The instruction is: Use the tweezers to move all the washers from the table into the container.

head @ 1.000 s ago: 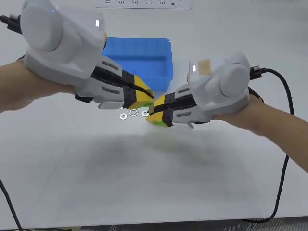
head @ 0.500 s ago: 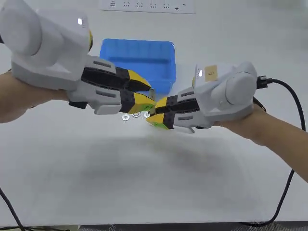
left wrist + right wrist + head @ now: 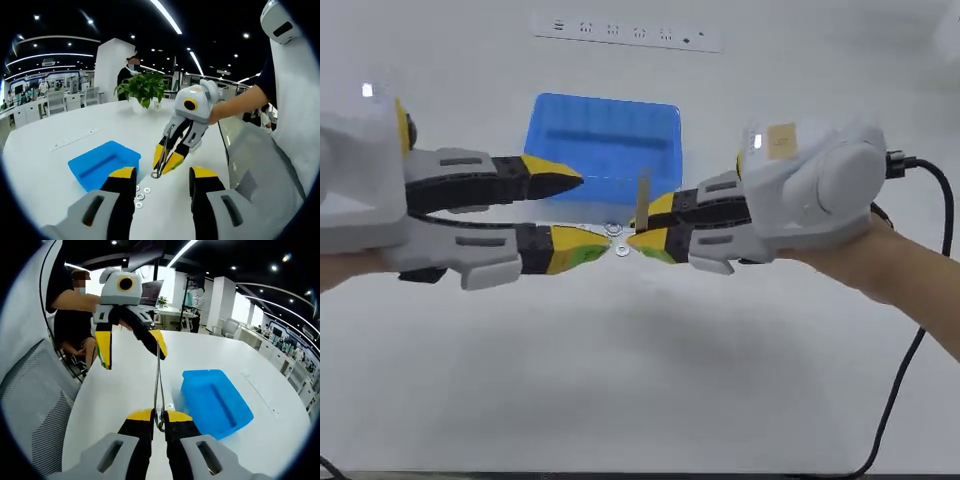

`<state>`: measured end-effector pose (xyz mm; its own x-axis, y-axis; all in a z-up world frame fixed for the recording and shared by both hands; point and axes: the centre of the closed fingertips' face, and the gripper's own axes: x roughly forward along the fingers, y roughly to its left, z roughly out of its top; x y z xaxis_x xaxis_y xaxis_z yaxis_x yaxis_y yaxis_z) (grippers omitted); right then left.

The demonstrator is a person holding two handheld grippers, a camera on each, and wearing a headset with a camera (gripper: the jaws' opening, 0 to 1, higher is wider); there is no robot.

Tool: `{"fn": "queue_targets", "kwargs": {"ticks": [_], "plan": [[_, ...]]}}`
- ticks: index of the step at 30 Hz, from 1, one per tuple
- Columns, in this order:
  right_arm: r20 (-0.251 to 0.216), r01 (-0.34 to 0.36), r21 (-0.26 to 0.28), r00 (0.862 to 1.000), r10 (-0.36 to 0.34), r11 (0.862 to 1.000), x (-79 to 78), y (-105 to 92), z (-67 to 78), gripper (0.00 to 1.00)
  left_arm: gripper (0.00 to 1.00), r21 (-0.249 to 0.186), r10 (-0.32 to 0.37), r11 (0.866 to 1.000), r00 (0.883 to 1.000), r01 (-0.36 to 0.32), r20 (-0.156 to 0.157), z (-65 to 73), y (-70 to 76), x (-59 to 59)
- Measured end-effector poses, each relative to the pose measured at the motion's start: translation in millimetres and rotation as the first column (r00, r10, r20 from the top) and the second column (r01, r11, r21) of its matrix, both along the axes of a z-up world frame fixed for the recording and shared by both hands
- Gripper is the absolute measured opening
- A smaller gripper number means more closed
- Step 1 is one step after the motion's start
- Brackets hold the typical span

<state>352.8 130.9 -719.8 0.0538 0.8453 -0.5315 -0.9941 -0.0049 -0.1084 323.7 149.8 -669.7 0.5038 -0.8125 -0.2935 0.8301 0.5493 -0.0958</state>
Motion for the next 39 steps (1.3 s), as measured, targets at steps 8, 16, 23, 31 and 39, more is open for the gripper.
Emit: {"fn": "queue_targets", "kwargs": {"ticks": [8, 16, 23, 31, 39], "plan": [[0.037, 0.016, 0.044, 0.999, -0.018, 0.999, 22.6, 6.5, 31.8, 0.09, 0.69, -0.02, 0.114, 0.993, 0.993, -0.114, -0.003, -6.8, 27.3, -3.5], [0.063, 0.015, 0.07, 0.998, -0.02, 0.997, 48.0, 16.6, 47.9, 0.09, 0.95, -0.016, 0.177, 0.984, 0.984, -0.178, -0.017, -15.8, 40.7, -4.8], [0.073, 0.032, 0.093, 0.997, -0.039, 0.995, 76.1, 33.9, 45.5, 0.09, 1.0, -0.041, 0.189, 0.981, 0.982, -0.19, -0.026, -13.2, 49.1, -11.2], [0.04, 0.046, 0.085, 0.998, -0.049, 0.995, 100.3, 52.8, 8.5, 0.09, 1.0, -0.017, 0.258, 0.966, 0.966, -0.258, -0.038, -18.6, 69.8, -9.1], [0.002, 0.071, 0.053, 0.997, -0.071, 0.996, 111.0, 60.3, -26.7, 0.09, 0.99, -0.016, 0.295, 0.955, 0.954, -0.297, -0.054, -19.4, 74.8, -9.3]]}}
